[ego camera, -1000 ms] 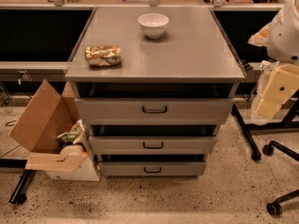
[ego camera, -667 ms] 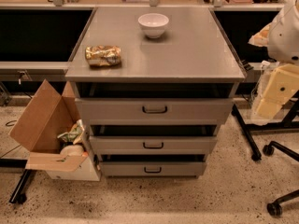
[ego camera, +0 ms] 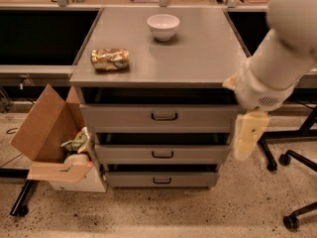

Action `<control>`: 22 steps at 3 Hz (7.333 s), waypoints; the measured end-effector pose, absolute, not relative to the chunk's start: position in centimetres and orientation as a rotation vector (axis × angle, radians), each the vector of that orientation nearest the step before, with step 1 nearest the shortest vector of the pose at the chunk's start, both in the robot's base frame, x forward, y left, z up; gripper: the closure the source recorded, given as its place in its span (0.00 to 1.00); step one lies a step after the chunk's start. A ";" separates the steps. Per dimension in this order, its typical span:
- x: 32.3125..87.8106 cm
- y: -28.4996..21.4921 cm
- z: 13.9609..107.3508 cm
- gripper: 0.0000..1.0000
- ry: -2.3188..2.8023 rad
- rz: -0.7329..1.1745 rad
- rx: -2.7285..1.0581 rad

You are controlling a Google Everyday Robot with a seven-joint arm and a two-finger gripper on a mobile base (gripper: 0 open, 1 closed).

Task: Open bottom drawer

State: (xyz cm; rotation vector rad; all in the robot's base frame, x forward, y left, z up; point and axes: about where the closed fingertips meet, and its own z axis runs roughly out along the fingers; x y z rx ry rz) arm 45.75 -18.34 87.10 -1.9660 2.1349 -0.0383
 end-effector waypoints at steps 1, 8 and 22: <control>45.8 -16.5 81.4 0.00 2.089 0.055 -2.026; 41.6 -13.0 49.8 0.00 2.113 0.393 -2.236; 60.3 -20.8 18.0 0.95 2.087 0.177 -2.100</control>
Offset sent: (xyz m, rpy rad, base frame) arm -0.0143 0.0781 -0.1675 0.1531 0.1582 0.1523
